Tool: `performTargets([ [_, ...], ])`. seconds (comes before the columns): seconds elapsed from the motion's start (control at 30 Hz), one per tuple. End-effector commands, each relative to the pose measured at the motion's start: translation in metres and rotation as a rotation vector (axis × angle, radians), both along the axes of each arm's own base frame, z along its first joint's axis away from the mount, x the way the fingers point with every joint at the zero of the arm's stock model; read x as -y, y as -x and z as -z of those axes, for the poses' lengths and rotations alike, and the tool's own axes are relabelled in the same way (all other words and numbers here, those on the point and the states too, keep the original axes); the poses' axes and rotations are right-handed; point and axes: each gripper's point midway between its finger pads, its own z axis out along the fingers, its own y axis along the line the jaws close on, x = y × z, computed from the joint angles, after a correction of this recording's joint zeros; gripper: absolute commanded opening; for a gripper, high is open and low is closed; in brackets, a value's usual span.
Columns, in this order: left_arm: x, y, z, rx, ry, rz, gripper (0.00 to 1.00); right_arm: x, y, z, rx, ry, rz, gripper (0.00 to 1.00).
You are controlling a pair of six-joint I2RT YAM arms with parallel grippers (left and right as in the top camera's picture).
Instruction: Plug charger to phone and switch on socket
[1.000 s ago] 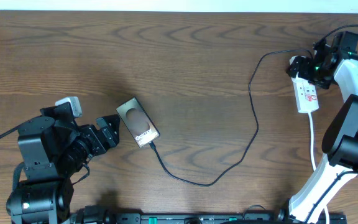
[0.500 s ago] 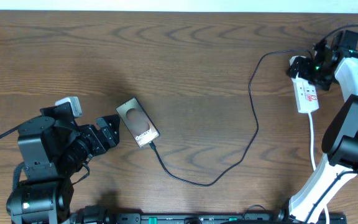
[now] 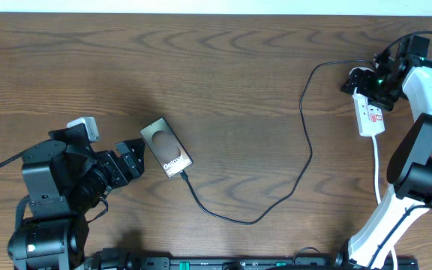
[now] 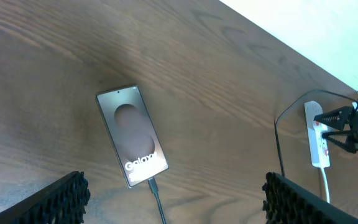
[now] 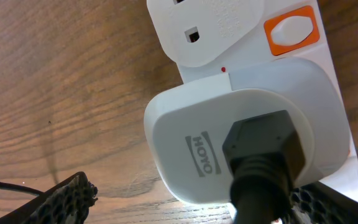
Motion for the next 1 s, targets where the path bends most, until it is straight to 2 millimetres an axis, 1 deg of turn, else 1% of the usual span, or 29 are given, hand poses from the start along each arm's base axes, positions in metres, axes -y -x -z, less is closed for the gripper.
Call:
performTargets([
  [0.0, -0.002, 0.000, 0.000, 0.003, -0.019, -0.002, 0.88, -0.016, 0.005, 0.018, -0.049, -0.058, -0.019, 0.91],
  [0.07, -0.002, 0.000, 0.000, 0.003, -0.019, -0.002, 0.88, -0.019, 0.007, 0.016, -0.060, -0.076, -0.022, 0.91],
  [0.13, -0.002, 0.000, 0.000, 0.003, -0.019, -0.002, 0.88, -0.019, 0.010, 0.009, -0.069, -0.077, -0.021, 0.90],
  [0.2, -0.002, 0.000, 0.000, 0.003, -0.019, -0.002, 0.88, -0.019, 0.011, -0.004, -0.060, -0.071, -0.020, 0.89],
  [0.27, -0.002, 0.000, 0.000, 0.003, -0.019, -0.002, 0.88, -0.016, 0.012, -0.021, -0.038, -0.051, -0.011, 0.88],
  [0.3, -0.002, 0.000, 0.000, 0.003, -0.019, -0.002, 0.88, -0.013, 0.013, -0.033, -0.029, -0.027, 0.007, 0.90],
  [0.37, -0.002, 0.000, 0.000, 0.003, -0.019, -0.003, 0.88, -0.004, 0.018, -0.055, -0.014, 0.029, 0.046, 0.91],
  [0.43, -0.002, 0.000, 0.000, 0.003, -0.019, -0.003, 0.88, 0.002, 0.027, -0.079, -0.001, 0.078, 0.093, 0.93],
  [0.47, -0.002, 0.000, 0.000, 0.003, -0.019, -0.002, 0.88, 0.004, 0.034, -0.095, 0.010, 0.099, 0.115, 0.94],
  [0.5, -0.002, 0.000, 0.000, 0.003, -0.018, -0.003, 0.88, 0.006, 0.039, -0.107, 0.020, 0.114, 0.131, 0.99],
  [0.57, -0.002, 0.000, 0.000, 0.003, -0.018, -0.003, 0.88, 0.006, 0.052, -0.135, 0.052, 0.135, 0.162, 0.99],
  [0.6, -0.002, 0.000, 0.000, 0.003, -0.019, -0.002, 0.88, 0.004, 0.060, -0.151, 0.075, 0.138, 0.166, 0.99],
  [0.7, -0.002, 0.000, 0.000, 0.003, -0.019, -0.002, 0.88, -0.003, 0.081, -0.192, 0.141, 0.146, 0.185, 0.99],
  [0.77, -0.002, 0.000, 0.000, 0.003, -0.018, -0.002, 0.88, -0.006, 0.092, -0.213, 0.189, 0.155, 0.188, 0.99],
  [0.83, -0.002, 0.000, 0.000, 0.003, -0.019, -0.002, 0.88, -0.009, 0.102, -0.231, 0.231, 0.163, 0.190, 0.99],
  [0.9, -0.002, 0.000, 0.000, 0.003, -0.019, -0.002, 0.88, -0.012, 0.111, -0.243, 0.255, 0.168, 0.191, 0.99],
  [0.97, -0.002, 0.000, 0.000, 0.003, -0.018, -0.002, 0.88, -0.013, 0.117, -0.253, 0.284, 0.174, 0.193, 0.99],
])
